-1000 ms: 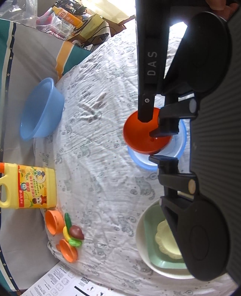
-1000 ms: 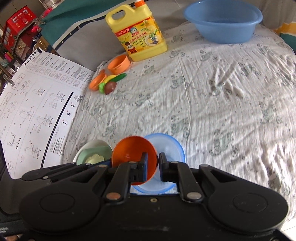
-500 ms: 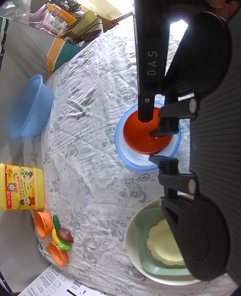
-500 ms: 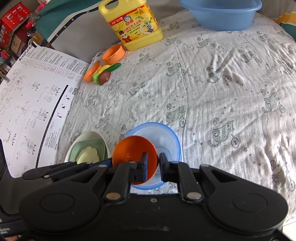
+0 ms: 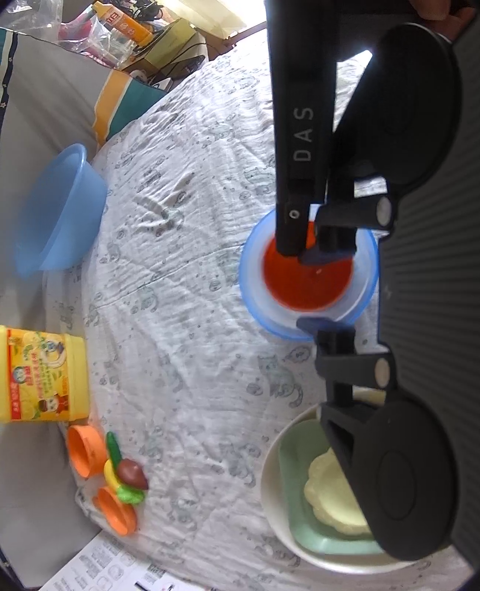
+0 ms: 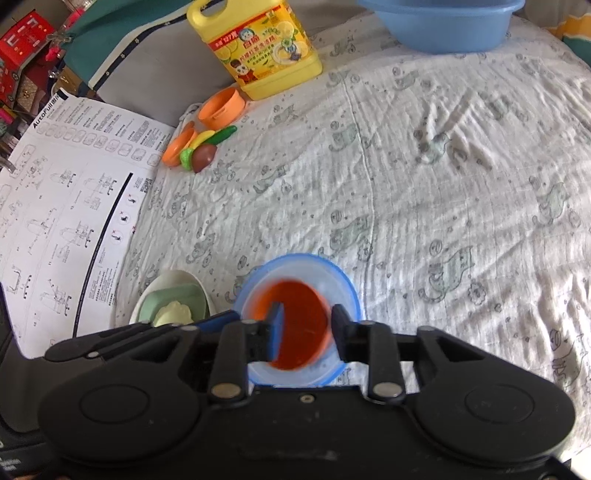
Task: Organize plates and bowls
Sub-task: 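Lower the orange bowl into the white bowl and open both grippers, then move both grippers to the rim of the nested blue bowl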
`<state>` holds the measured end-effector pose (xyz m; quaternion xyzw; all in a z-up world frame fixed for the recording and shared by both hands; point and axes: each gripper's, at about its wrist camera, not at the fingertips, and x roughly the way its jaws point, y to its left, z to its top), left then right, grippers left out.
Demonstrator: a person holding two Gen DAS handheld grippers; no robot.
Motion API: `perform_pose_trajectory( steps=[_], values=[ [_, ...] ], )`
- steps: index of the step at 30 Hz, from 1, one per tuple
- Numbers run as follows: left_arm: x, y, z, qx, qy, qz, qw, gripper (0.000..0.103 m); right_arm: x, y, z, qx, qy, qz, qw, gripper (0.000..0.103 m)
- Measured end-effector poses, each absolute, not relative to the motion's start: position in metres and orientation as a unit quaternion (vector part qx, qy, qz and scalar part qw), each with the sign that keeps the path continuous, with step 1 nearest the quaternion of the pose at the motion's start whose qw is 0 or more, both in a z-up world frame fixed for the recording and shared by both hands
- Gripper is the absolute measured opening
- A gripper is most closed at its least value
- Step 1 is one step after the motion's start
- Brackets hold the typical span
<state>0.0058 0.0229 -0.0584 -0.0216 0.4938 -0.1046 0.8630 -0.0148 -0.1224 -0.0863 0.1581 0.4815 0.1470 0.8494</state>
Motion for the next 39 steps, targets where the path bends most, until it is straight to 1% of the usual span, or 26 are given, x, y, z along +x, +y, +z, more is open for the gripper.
perform_pose_trajectory(
  steps=[1, 2, 3, 4, 5, 6, 7, 8, 9, 11, 16, 22, 31, 39],
  values=[
    [0.005, 0.022, -0.056, -0.015, 0.488, -0.100, 0.867, 0.045, -0.015, -0.123, -0.084, 0.156, 0.478, 0.146, 0.852, 0.033],
    [0.003, 0.022, -0.052, -0.007, 0.482, -0.094, 0.871, 0.055, -0.015, -0.124, -0.082, 0.157, 0.475, 0.146, 0.853, 0.038],
    [0.001, 0.023, -0.049, -0.003, 0.477, -0.090, 0.874, 0.066, -0.014, -0.126, -0.080, 0.160, 0.472, 0.145, 0.855, 0.042],
    [0.000, 0.024, -0.046, -0.004, 0.473, -0.089, 0.877, 0.072, -0.015, -0.129, -0.077, 0.161, 0.466, 0.143, 0.858, 0.055],
    [-0.002, 0.026, -0.043, -0.008, 0.467, -0.090, 0.880, 0.087, -0.015, -0.131, -0.075, 0.165, 0.461, 0.145, 0.860, 0.073],
    [-0.004, 0.027, -0.040, -0.012, 0.460, -0.089, 0.883, 0.096, -0.015, -0.134, -0.072, 0.168, 0.456, 0.145, 0.862, 0.080],
    [-0.005, 0.029, -0.038, -0.011, 0.453, -0.085, 0.887, 0.098, -0.016, -0.136, -0.070, 0.169, 0.450, 0.144, 0.865, 0.085],
    [-0.007, 0.030, -0.036, -0.007, 0.448, -0.081, 0.891, 0.100, -0.017, -0.138, -0.068, 0.168, 0.446, 0.143, 0.867, 0.085],
    [-0.008, 0.031, -0.035, -0.002, 0.446, -0.076, 0.892, 0.101, -0.017, -0.139, -0.067, 0.167, 0.445, 0.141, 0.869, 0.087],
    [-0.008, 0.034, -0.037, -0.002, 0.448, -0.071, 0.891, 0.103, -0.018, -0.142, -0.067, 0.172, 0.444, 0.136, 0.869, 0.097],
    [-0.010, 0.044, -0.044, -0.018, 0.462, -0.064, 0.884, 0.103, -0.020, -0.150, -0.072, 0.184, 0.454, 0.123, 0.863, 0.101],
    [-0.017, 0.049, -0.046, -0.026, 0.463, -0.063, 0.884, 0.103, -0.032, -0.152, -0.077, 0.185, 0.461, 0.111, 0.861, 0.103],
    [-0.030, 0.051, -0.049, -0.036, 0.458, -0.075, 0.885, 0.103, -0.047, -0.154, -0.081, 0.190, 0.463, 0.093, 0.861, 0.103],
    [-0.034, 0.053, -0.063, -0.055, 0.465, -0.079, 0.880, 0.103, -0.052, -0.160, -0.092, 0.198, 0.464, 0.071, 0.860, 0.103]
  ],
)
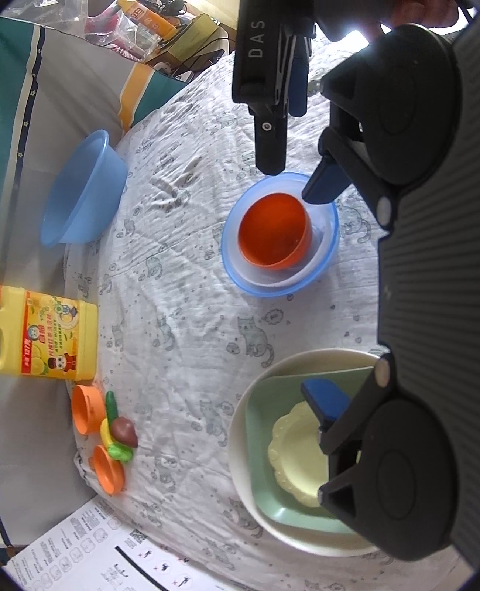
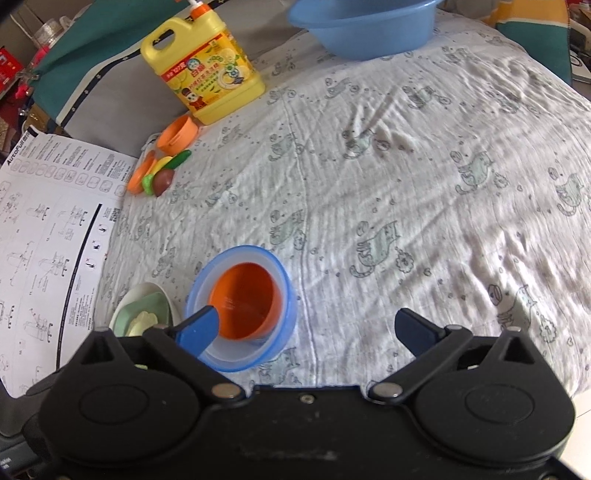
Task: Organize plates and bowls
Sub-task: 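Move both grippers to the rim of the nested blue bowl, then close both grippers on the blue bowl rim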
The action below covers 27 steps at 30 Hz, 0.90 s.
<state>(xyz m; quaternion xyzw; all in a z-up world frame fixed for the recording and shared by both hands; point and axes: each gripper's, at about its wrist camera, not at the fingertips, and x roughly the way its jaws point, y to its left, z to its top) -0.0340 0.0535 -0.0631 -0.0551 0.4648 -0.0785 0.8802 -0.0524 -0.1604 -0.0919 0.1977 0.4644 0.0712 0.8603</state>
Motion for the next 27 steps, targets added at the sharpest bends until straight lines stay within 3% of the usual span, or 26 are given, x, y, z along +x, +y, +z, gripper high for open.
perform_pose_trajectory(
  steps=[5, 10, 12, 15, 27],
  values=[
    [-0.030, 0.055, -0.066, -0.062, 0.462, -0.080, 0.881, 0.100, -0.048, -0.159, -0.092, 0.187, 0.464, 0.060, 0.864, 0.095],
    [-0.024, 0.058, -0.069, -0.073, 0.464, -0.091, 0.878, 0.081, -0.039, -0.155, -0.094, 0.191, 0.474, 0.059, 0.857, 0.083],
    [-0.020, 0.056, -0.071, -0.078, 0.470, -0.103, 0.873, 0.069, -0.035, -0.152, -0.095, 0.189, 0.477, 0.065, 0.856, 0.079],
    [-0.015, 0.053, -0.074, -0.083, 0.472, -0.113, 0.870, 0.060, -0.030, -0.144, -0.095, 0.186, 0.475, 0.073, 0.857, 0.069],
    [0.002, 0.053, -0.088, -0.114, 0.487, -0.125, 0.857, 0.043, -0.014, -0.123, -0.104, 0.166, 0.485, 0.087, 0.854, 0.040]
  ],
)
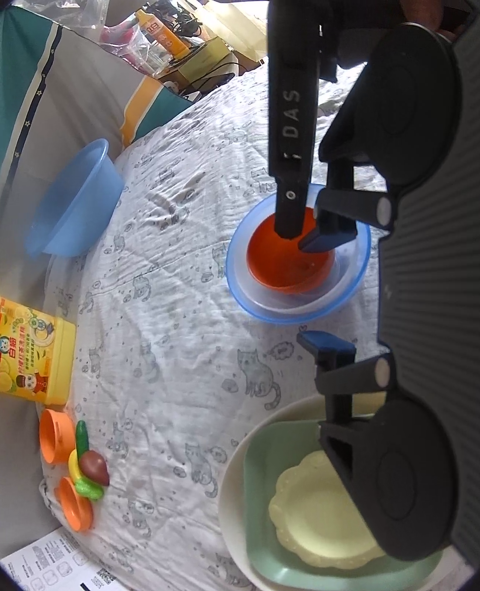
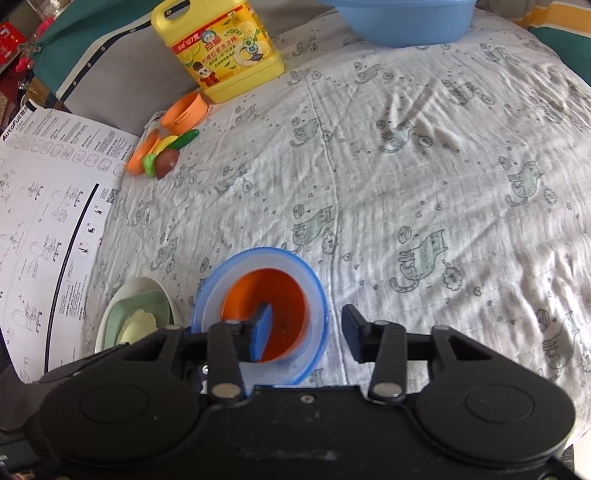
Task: Organize plates and bowls
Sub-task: 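Close both grippers on the blue bowl rim, then carry the nested bowls with both grippers over the plate stack and lower them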
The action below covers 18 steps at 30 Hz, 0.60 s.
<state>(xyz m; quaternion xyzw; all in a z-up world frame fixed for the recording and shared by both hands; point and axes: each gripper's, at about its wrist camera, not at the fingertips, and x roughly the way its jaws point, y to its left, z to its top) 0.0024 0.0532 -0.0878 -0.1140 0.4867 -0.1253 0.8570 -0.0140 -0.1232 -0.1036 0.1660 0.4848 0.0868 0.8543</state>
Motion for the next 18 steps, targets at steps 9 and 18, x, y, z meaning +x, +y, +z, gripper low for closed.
perform_pose_trajectory(
  steps=[9, 18],
  values=[
    [0.006, 0.049, -0.089, -0.102, 0.491, -0.102, 0.859, 0.032, -0.008, -0.115, -0.106, 0.150, 0.488, 0.082, 0.856, 0.032],
    [0.004, 0.052, -0.082, -0.097, 0.489, -0.088, 0.863, 0.030, -0.003, -0.107, -0.101, 0.140, 0.493, 0.084, 0.854, 0.032]
  ],
)
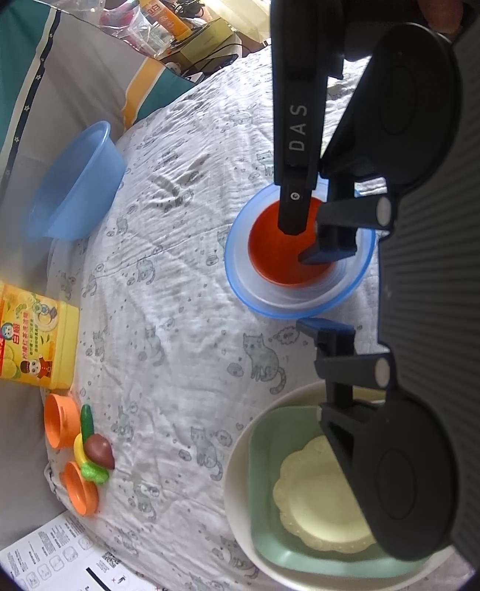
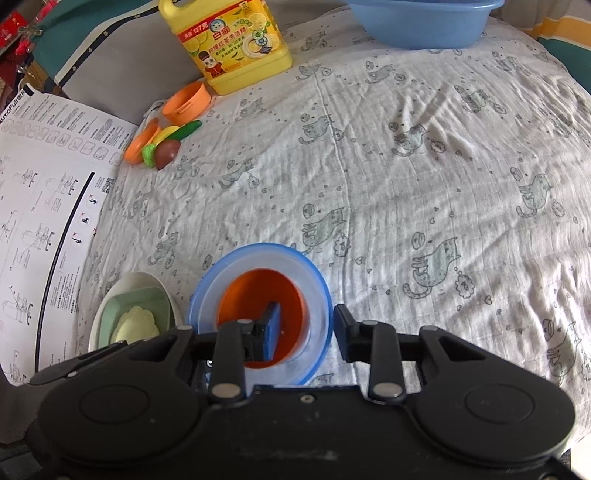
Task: Organize plates and bowls
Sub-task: 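Carry the nested bowls with both grippers over the plate stack and lower them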
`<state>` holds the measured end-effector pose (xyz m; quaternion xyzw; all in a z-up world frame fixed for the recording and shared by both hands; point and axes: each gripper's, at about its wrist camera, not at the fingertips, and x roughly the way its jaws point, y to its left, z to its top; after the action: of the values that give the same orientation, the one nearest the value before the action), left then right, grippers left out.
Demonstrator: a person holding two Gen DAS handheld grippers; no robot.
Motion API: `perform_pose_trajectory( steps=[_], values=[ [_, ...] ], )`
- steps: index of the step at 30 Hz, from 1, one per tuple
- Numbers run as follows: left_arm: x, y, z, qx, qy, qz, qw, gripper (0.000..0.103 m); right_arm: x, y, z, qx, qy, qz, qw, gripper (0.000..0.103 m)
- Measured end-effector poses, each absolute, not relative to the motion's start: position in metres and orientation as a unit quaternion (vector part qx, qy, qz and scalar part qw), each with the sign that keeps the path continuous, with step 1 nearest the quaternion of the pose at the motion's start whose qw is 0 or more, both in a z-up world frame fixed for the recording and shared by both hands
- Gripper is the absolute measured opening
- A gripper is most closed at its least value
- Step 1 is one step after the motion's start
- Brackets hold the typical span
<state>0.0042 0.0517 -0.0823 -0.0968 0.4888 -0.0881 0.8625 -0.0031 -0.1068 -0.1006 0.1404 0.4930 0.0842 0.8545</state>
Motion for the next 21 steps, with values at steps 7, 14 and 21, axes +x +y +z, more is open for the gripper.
perform_pose_trajectory(
  steps=[7, 14, 21],
  values=[
    [0.001, 0.069, -0.066, -0.100, 0.483, -0.076, 0.867, 0.030, 0.003, -0.092, -0.092, 0.147, 0.502, 0.103, 0.846, 0.032],
    [-0.008, 0.111, -0.049, -0.111, 0.476, -0.042, 0.871, 0.030, 0.010, -0.049, -0.078, 0.132, 0.509, 0.142, 0.839, 0.032],
    [-0.021, 0.160, -0.041, -0.125, 0.479, 0.000, 0.869, 0.030, 0.016, 0.005, -0.070, 0.109, 0.525, 0.186, 0.824, 0.032]
  ],
)
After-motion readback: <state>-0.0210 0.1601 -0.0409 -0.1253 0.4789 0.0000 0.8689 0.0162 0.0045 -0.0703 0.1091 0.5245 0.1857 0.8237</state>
